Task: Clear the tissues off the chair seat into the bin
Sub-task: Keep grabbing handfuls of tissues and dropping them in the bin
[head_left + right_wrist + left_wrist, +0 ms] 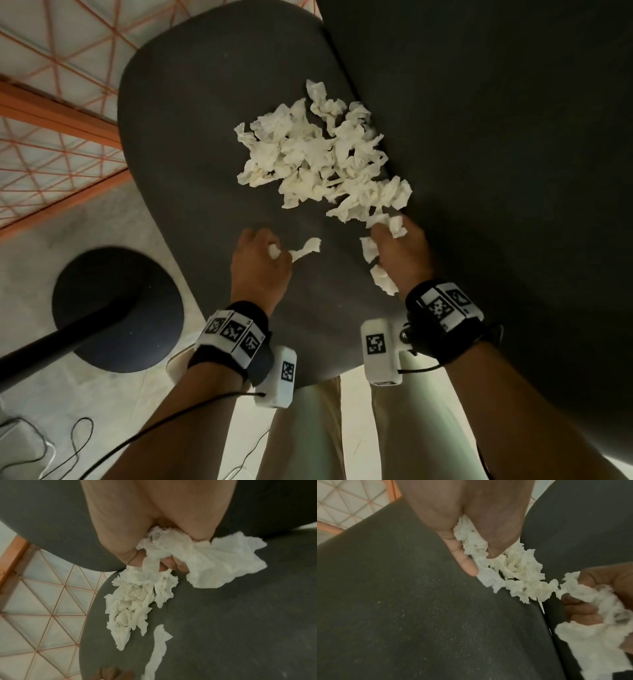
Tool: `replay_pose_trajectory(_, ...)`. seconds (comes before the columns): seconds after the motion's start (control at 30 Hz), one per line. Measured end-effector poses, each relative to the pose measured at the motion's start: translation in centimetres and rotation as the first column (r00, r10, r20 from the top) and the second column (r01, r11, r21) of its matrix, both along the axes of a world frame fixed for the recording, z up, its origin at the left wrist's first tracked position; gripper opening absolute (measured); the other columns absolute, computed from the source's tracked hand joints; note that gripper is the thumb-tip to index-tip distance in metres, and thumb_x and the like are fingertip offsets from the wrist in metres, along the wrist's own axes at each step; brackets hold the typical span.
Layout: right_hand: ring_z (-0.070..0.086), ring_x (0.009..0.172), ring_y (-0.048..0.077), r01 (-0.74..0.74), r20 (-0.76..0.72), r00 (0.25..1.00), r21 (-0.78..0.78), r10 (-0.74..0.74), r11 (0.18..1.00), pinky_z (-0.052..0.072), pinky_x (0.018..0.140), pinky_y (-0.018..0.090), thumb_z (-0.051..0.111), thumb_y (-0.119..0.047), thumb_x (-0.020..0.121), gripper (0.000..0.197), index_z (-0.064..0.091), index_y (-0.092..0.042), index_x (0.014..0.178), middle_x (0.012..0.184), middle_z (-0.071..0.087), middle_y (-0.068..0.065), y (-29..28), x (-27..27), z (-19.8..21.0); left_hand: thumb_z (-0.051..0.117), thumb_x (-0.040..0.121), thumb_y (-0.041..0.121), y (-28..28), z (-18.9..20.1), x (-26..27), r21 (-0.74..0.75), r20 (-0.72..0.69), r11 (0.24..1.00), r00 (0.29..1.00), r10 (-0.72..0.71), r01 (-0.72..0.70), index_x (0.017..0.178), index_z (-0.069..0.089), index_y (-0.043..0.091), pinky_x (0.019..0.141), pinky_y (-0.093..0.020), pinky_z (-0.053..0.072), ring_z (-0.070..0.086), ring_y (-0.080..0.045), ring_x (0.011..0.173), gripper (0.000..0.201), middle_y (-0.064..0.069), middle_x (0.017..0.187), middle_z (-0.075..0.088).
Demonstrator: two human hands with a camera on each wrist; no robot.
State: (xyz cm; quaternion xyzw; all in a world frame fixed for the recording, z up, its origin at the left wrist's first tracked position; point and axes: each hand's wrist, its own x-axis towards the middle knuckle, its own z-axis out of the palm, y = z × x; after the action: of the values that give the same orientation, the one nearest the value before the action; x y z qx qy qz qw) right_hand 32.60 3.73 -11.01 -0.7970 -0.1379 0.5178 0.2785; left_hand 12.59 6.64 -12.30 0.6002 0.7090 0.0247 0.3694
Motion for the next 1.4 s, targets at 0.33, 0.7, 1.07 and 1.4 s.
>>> replay_pose_trajectory(0.33, 0.061, 0.086, 0.023, 0.317, -0.481, 0.831, -0.007, -0.281, 0.948, 0.054, 0.081, 0.044, 0.042, 0.01, 0.092, 0.034, 0.056, -0.017, 0.106, 0.101, 0.059, 0.009, 1.3, -3.3, 0.0, 0.059, 0.089, 0.017, -2.0, 2.2, -0.3, -0.189, 0.279, 0.981, 0.955, 0.101, -0.049, 0.102, 0.056, 0.022, 0.063, -0.025, 0.043, 0.058, -0.015, 0.072, 0.015, 0.005, 0.083, 0.06)
replay_pose_trajectory(0.7, 0.067, 0.089, 0.023, 0.211, -0.552, 0.8, -0.112, -0.237, 0.971, 0.057, 0.074, 0.035, 0.047, -0.001, 0.095, 0.014, 0.057, -0.01, 0.099, 0.089, 0.065, 0.006, 1.6, -6.8, -0.6, 0.063, 0.092, 0.029, -2.5, 1.7, -1.1, -0.138, 0.349, 0.987, 0.936, -0.033, 0.086, 0.106, 0.066, 0.02, 0.073, -0.029, 0.051, 0.064, -0.013, 0.084, 0.017, 0.003, 0.096, 0.07)
replay_pose_trajectory(1.07, 0.07, 0.077, 0.021, -0.177, -0.393, 0.903, 0.026, 0.173, 0.984, 0.059, 0.066, 0.038, 0.067, -0.021, 0.089, 0.009, 0.064, -0.015, 0.095, 0.08, 0.07, 0.004, 2.9, -10.0, 0.0, 0.074, 0.083, 0.033, -1.9, 2.0, -4.3, -0.278, 0.399, 0.957, 0.916, 0.037, 0.082, 0.115, 0.058, 0.03, 0.08, -0.027, 0.051, 0.062, -0.009, 0.092, 0.036, 0.009, 0.105, 0.067)
replay_pose_trajectory(1.4, 0.064, 0.076, 0.021, -0.508, -0.174, 0.859, -0.17, 0.482, 0.844, 0.05, 0.078, 0.036, 0.02, -0.093, 0.069, 0.082, 0.067, -0.028, 0.087, 0.082, 0.067, 0.003, 2.5, -9.8, -0.1, 0.056, 0.085, -0.005, -5.8, 1.7, -6.3, -0.405, 0.429, 0.89, 0.816, 0.388, -0.21, 0.079, 0.061, 0.027, 0.08, -0.045, 0.06, 0.067, -0.025, 0.087, 0.032, -0.01, 0.099, 0.064)
